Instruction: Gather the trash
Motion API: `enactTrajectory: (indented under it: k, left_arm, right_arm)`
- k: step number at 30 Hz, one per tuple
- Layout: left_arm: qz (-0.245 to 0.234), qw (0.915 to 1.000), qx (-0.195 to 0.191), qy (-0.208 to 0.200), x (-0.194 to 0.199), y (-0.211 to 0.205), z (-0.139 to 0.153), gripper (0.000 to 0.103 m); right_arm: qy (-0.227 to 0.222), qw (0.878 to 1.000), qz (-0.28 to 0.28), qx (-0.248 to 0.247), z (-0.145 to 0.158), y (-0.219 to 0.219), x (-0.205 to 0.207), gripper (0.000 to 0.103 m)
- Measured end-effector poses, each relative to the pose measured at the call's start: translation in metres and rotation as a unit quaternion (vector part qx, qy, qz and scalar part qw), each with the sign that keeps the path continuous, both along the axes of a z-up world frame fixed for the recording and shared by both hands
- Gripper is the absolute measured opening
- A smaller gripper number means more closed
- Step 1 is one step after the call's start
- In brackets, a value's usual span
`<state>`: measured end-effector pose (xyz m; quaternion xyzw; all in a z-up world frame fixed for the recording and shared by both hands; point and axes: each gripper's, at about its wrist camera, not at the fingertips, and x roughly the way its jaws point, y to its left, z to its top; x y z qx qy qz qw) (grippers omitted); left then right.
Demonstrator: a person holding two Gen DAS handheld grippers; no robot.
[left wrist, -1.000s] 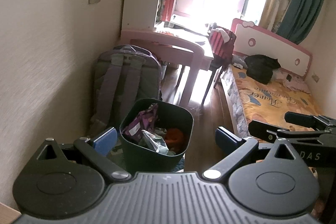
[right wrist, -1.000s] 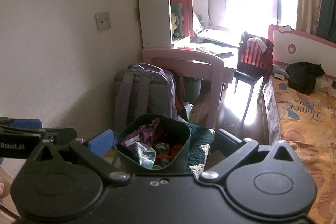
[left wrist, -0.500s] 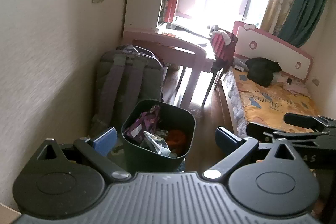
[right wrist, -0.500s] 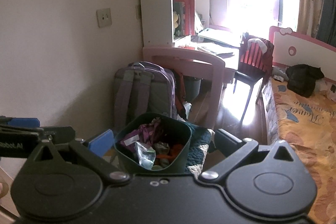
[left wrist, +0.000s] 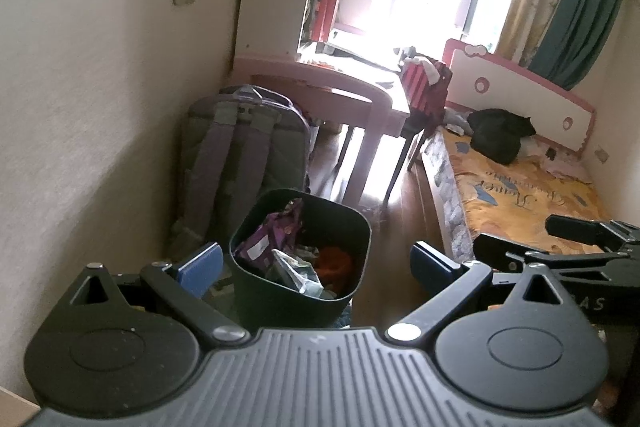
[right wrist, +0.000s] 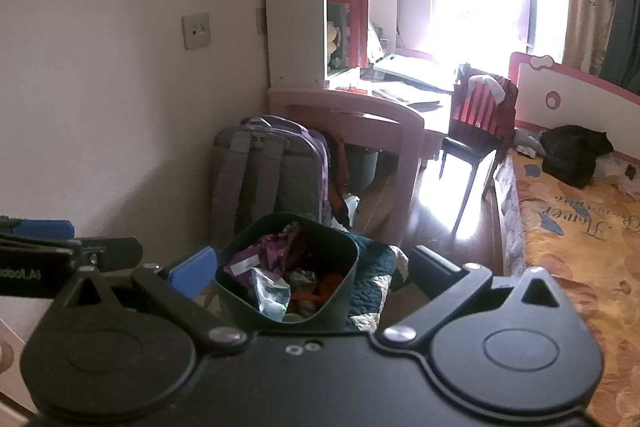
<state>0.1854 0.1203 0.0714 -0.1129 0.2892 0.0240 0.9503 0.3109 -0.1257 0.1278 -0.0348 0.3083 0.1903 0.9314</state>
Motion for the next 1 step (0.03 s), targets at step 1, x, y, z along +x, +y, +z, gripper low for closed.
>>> enactTrajectory:
  k: [1]
  left_arm:
    - [-0.001, 1.0000, -0.002, 0.001, 0.0014, 0.0007, -0.0001, 0.101]
  right_arm:
    - [0.000, 1.000, -0.001, -0.001, 0.0004, -0.0001, 0.0011, 0.103]
